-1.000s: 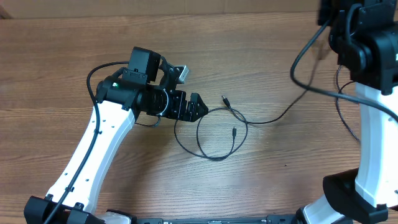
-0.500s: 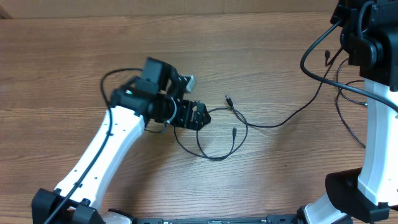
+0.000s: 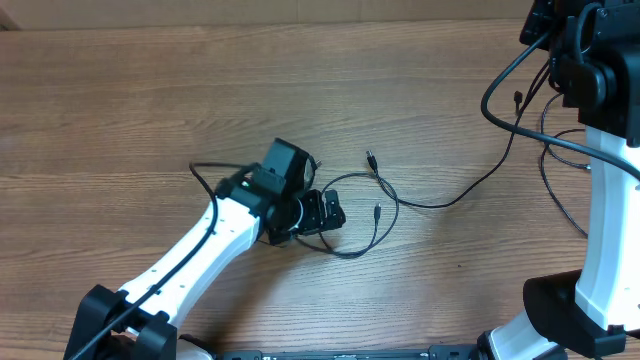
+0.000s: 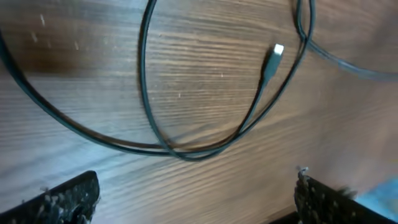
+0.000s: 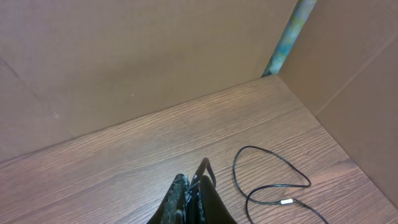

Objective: Untangle cables

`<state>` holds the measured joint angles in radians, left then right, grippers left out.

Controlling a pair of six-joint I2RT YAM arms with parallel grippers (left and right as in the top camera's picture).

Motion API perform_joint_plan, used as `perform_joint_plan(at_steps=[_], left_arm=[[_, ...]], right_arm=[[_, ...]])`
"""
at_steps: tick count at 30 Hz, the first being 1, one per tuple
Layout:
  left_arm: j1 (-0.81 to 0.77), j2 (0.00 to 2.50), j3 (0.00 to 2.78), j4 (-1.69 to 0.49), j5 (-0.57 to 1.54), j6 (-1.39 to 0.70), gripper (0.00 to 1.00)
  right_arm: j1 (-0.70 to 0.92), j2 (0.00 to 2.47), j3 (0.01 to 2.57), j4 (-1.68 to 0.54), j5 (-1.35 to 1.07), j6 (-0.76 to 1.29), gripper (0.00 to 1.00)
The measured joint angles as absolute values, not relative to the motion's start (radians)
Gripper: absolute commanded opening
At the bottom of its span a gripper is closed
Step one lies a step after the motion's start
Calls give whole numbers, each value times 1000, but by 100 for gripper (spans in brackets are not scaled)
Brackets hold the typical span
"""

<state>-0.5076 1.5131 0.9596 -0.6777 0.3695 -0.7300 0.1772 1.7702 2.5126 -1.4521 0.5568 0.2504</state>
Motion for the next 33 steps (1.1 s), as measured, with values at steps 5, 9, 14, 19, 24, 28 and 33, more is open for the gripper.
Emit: perform_joint_plan(at_steps=[5,9,14,19,24,28,33], left_arm=[[-559,1514,889,-556,325,-926,88],[-603,1514,858,-506,243,-998,88],[-662,1543,856,-442,171,-1043,87],[-696,1618,856,-411,151,-1083,85],[-699,1677,864,-397,148,-1127,84],[-699,1683,865,-386,146,-1147,57],[-699,1708,861,-323,142,-1139,17]], right_arm=[[177,1770,2513,-1460,554,251,4],[177,1770,2513,-1462,554,251,4],[177,1770,2513,-1462,554,251,4],[177,1770,2513,-1467,554,250,4],[177,1770,2513,-1475,554,250,4],[177,1770,2513,-1475,554,251,4],[177,1770,2513,-1476,554,251,4]])
